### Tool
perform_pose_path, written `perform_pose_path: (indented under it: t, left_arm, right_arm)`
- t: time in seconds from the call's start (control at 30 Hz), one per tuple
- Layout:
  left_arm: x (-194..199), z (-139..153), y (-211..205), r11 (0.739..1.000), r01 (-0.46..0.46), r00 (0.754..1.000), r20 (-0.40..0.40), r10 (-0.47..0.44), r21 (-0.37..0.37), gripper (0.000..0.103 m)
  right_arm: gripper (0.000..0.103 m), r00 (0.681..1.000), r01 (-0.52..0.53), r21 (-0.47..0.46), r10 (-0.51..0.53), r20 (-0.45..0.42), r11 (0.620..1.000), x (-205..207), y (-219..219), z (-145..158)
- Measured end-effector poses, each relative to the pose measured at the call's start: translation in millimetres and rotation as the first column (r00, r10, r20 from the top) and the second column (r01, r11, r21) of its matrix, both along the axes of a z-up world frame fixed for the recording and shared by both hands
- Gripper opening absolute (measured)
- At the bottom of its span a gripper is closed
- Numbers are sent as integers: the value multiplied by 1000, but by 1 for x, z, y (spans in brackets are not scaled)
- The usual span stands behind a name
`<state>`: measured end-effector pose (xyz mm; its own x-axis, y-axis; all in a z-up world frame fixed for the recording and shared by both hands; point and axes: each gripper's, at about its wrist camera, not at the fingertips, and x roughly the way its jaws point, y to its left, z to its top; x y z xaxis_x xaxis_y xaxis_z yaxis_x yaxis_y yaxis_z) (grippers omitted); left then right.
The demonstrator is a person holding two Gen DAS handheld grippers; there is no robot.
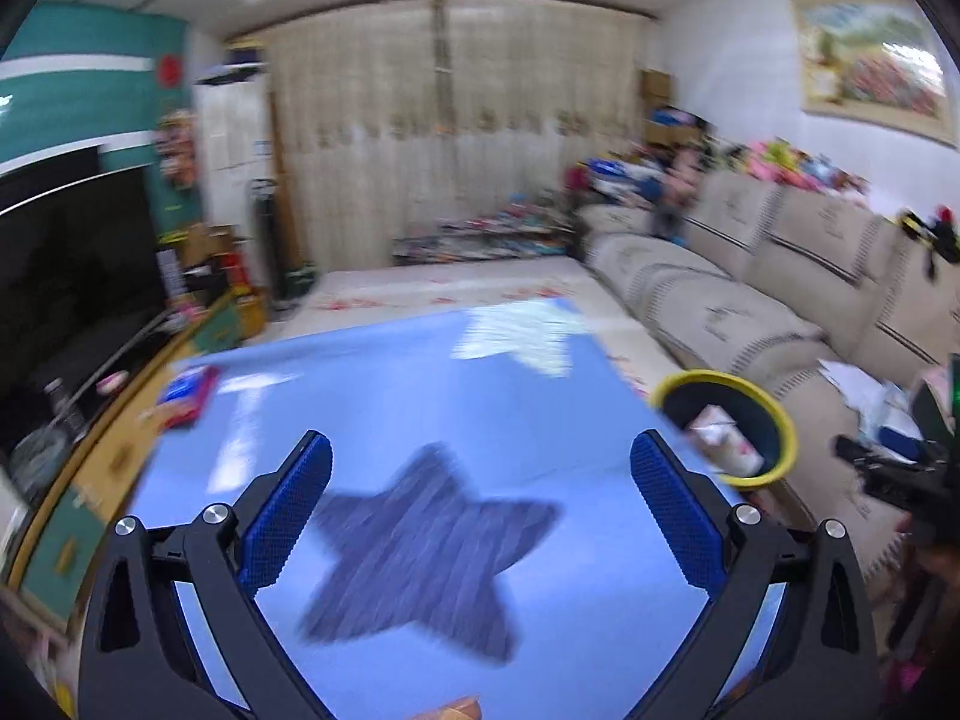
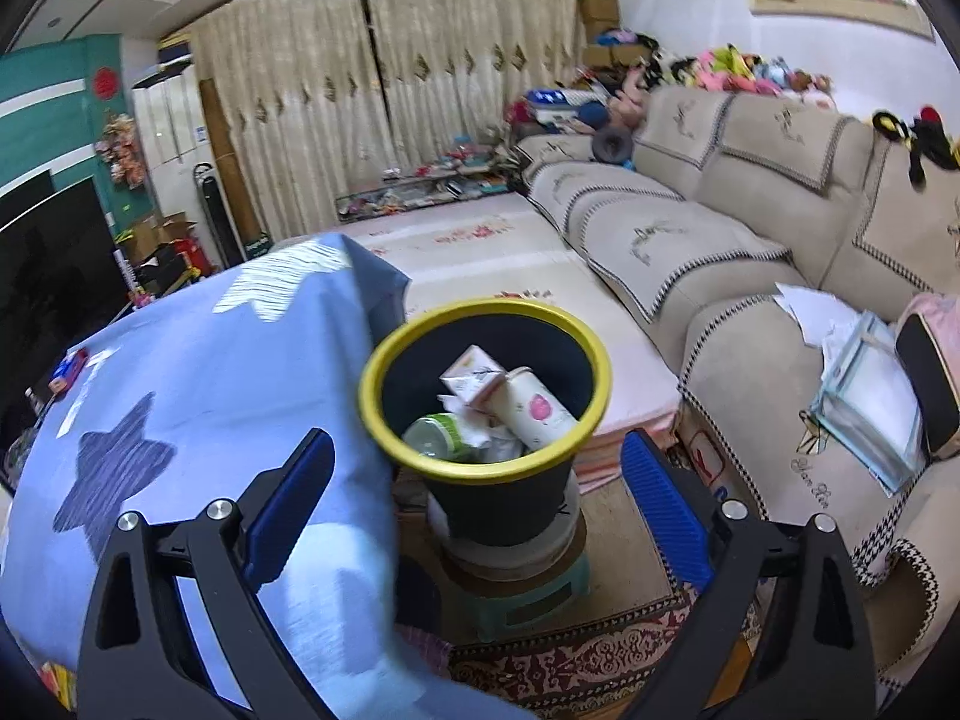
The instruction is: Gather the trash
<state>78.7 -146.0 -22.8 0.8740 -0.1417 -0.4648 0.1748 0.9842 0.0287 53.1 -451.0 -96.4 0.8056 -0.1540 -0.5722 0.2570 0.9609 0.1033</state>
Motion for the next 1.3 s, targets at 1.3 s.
perform_pose_path:
  t: [1.3]
  left_arm:
    - [-66, -5, 87, 981, -182, 983, 22, 184, -67, 98]
  right_arm:
    - [94, 990, -118, -42, 120, 67, 992, -25, 59, 27]
